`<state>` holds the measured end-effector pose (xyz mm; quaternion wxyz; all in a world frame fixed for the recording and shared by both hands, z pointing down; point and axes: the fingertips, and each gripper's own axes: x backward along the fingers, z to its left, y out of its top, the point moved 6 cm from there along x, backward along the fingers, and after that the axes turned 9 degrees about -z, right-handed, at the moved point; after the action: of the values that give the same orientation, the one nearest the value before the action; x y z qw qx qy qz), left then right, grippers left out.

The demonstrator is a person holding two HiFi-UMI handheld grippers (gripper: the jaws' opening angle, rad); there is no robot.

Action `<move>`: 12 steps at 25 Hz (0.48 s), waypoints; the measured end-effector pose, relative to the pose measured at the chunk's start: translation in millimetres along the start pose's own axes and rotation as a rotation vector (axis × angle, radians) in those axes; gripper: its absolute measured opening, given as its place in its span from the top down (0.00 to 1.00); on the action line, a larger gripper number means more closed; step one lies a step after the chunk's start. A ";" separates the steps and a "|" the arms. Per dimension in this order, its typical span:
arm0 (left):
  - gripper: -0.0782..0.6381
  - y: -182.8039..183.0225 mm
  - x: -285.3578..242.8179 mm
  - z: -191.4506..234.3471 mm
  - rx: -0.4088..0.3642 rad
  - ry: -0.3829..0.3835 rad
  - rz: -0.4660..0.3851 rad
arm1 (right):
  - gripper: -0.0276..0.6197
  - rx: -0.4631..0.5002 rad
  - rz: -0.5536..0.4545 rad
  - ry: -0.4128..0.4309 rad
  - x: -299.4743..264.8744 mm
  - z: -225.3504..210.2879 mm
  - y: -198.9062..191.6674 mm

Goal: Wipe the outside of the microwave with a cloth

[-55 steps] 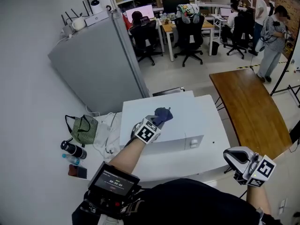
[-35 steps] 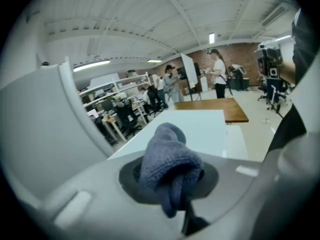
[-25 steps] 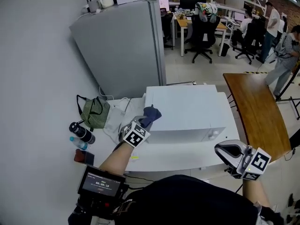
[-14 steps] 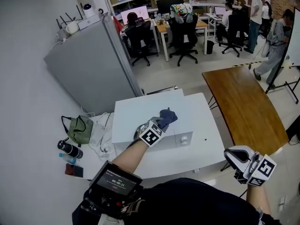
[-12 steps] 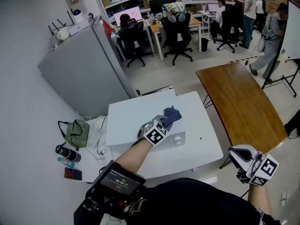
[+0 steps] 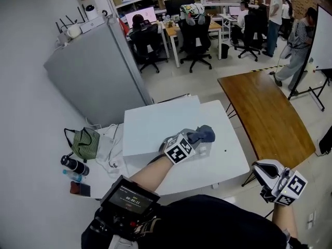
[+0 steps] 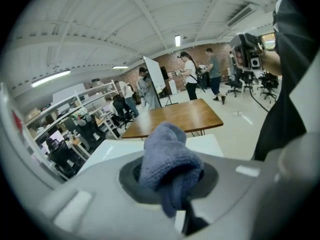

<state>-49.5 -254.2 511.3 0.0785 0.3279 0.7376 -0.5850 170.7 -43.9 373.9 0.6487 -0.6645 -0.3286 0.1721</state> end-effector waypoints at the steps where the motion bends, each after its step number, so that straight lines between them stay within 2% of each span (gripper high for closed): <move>1: 0.81 -17.4 33.3 10.3 0.020 0.039 0.000 | 0.95 0.004 0.003 0.035 -21.9 14.5 -2.4; 7: 0.81 -159.6 246.7 63.8 0.210 0.363 0.109 | 0.95 0.004 0.042 0.253 -147.6 97.3 -21.0; 9: 0.81 -191.5 281.7 62.6 0.243 0.411 0.134 | 0.95 0.001 0.060 0.311 -175.9 117.8 -26.1; 12: 0.81 -206.9 286.8 49.2 0.245 0.419 0.125 | 0.95 0.003 0.074 0.366 -196.4 132.7 -29.2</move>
<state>-403.4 -207.6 521.1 -0.0805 0.4940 0.6395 -0.5835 -64.8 -75.9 350.4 0.6919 -0.6954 -0.1802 0.0725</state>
